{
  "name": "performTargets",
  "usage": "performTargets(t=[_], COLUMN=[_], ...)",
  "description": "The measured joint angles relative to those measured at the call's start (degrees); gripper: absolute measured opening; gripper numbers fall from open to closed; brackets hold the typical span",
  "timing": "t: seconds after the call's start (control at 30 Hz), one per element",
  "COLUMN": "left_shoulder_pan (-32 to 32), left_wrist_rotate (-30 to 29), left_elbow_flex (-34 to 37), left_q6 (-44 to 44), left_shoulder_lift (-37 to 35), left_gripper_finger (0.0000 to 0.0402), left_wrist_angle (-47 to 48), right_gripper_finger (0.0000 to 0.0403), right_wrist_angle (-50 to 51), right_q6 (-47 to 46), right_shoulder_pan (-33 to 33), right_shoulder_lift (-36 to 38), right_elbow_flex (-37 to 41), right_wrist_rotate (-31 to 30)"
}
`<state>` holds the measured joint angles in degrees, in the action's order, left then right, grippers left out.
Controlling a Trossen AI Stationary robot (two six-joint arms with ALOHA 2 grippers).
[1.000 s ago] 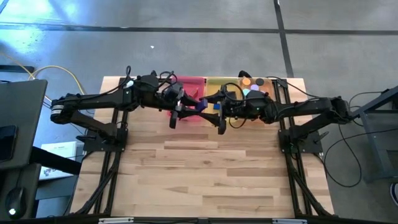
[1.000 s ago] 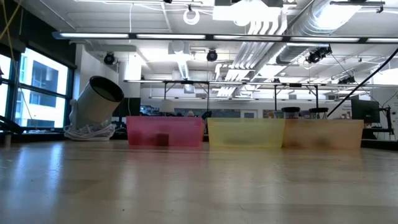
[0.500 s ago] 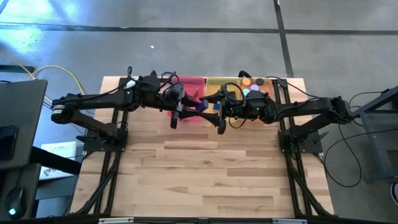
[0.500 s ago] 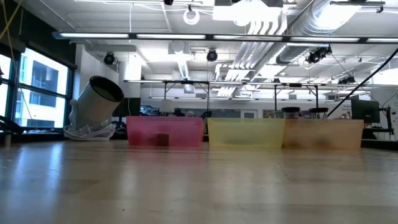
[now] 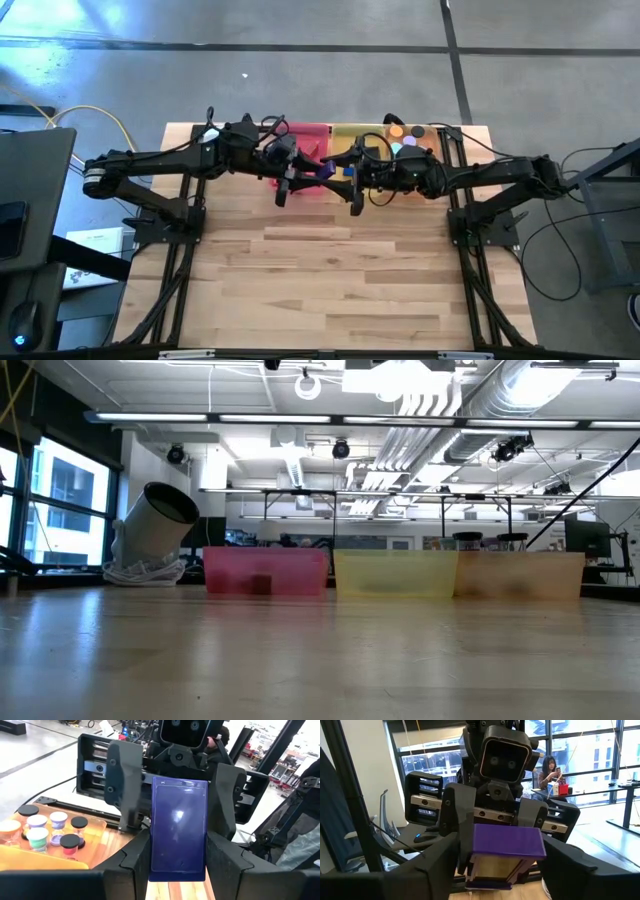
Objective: Pick & Place Office items
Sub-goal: Put the purple digital clock into the yellow bin
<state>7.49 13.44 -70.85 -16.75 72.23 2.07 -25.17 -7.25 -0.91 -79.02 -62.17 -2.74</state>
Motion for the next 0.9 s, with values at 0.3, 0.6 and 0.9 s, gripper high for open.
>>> performTargets(t=[0.3,0.6,0.9], left_shoulder_pan=[0.0,0.0,0.0], left_wrist_rotate=[0.5,0.3,-0.4], left_elbow_flex=[0.0,0.0,0.0], left_q6=[1.4,1.5,2.3], left_shoulder_lift=[0.0,0.0,0.0], left_gripper_finger=[0.0141,0.0141,0.0178], left_wrist_angle=[0.0,0.1,0.2], right_gripper_finger=[0.0164,0.0151,0.0148], right_wrist_angle=[0.1,0.9,1.3], right_q6=[-0.8,-1.0,-0.9], right_shoulder_pan=[0.0,0.0,0.0], right_shoulder_lift=[0.0,0.1,0.1], right_elbow_flex=[0.0,0.0,0.0], right_wrist_rotate=[0.7,0.6,0.2])
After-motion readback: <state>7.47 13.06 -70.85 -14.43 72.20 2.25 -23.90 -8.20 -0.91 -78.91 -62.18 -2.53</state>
